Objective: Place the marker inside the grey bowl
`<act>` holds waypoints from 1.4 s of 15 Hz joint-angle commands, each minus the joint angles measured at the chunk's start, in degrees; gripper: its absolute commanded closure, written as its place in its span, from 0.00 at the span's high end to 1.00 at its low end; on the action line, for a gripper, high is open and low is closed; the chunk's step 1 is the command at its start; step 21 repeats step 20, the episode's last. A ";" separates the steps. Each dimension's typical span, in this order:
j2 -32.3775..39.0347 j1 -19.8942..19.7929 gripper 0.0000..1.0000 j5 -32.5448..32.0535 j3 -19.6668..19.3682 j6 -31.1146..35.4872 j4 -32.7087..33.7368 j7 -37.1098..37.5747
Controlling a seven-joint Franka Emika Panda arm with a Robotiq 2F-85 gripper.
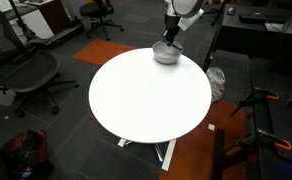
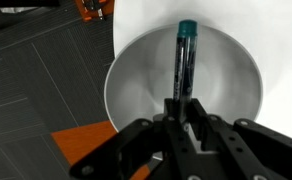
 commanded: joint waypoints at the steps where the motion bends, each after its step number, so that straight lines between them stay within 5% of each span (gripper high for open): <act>1: 1.33 -0.37 0.05 -0.39 0.23 1.21 2.19 0.49; 2: 1.54 -0.35 0.44 -0.33 0.21 1.09 2.52 0.63; 4: 1.89 -0.48 0.51 -0.15 0.32 1.12 3.00 0.57; 10: 2.41 -0.65 0.97 0.02 0.34 1.22 3.57 0.64; 21: 2.02 -0.69 1.00 -0.21 0.30 0.96 2.94 0.31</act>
